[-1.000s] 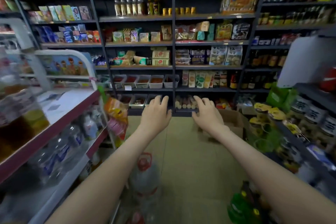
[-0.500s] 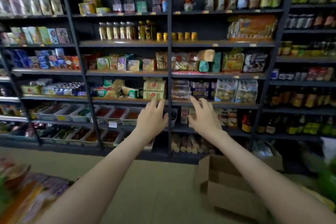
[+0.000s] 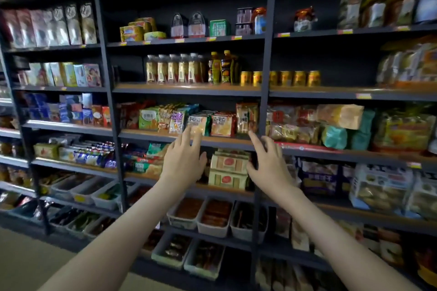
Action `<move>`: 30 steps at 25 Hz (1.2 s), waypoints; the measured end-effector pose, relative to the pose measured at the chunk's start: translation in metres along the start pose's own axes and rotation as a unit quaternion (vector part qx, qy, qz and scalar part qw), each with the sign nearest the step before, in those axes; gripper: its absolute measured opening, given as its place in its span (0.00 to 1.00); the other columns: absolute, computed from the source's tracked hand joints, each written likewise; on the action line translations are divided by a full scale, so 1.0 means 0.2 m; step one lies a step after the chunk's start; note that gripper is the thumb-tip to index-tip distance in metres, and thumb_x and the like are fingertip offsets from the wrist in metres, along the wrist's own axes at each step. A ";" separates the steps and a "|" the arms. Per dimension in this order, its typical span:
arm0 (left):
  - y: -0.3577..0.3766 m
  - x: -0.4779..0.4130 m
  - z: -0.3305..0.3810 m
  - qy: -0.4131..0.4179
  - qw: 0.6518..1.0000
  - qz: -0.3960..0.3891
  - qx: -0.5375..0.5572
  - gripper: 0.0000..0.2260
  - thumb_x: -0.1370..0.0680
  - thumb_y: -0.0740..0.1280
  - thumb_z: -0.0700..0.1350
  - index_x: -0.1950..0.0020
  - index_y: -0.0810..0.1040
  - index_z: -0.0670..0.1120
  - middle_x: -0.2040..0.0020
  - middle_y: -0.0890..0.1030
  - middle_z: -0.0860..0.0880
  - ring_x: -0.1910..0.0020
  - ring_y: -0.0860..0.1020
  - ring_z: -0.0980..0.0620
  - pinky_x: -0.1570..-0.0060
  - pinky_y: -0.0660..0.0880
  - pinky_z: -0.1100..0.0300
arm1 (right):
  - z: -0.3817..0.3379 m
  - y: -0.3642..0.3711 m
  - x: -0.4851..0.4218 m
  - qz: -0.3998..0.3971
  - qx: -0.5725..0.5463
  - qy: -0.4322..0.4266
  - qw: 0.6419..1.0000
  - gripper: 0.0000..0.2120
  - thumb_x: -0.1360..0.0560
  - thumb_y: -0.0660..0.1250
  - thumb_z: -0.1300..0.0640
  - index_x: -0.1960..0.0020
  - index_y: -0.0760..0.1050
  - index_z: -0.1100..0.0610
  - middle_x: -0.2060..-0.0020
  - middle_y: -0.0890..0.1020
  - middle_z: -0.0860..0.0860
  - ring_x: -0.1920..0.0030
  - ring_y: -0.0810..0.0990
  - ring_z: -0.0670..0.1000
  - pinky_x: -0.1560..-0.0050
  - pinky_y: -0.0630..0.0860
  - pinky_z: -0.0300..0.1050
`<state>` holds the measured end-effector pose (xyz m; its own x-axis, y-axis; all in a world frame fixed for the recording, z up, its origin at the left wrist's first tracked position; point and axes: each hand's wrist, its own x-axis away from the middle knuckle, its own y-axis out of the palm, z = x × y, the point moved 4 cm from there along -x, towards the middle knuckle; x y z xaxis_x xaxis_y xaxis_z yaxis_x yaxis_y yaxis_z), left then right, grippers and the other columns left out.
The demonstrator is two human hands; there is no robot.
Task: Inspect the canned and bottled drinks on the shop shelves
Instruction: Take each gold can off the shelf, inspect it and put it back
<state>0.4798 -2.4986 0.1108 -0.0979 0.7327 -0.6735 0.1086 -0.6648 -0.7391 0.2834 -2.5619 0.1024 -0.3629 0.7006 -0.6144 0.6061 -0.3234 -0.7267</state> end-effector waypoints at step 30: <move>1.31 -2.23 -2.12 0.000 0.985 0.164 0.056 0.25 0.23 0.68 0.49 0.30 0.69 0.40 0.34 0.74 0.38 0.38 0.75 0.38 0.42 0.74 0.45 | -0.70 1.87 -2.83 0.124 -0.004 -0.112 0.986 0.34 0.21 0.62 0.52 0.22 0.47 0.46 0.25 0.58 0.52 0.26 0.56 0.53 0.28 0.56 0.48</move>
<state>0.9716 -2.9372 0.2234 -0.0756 0.4764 -0.8760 0.0236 -0.8774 -0.4792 0.8154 -2.9899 0.2216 -0.3495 0.4433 -0.8254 0.7002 -0.4617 -0.5445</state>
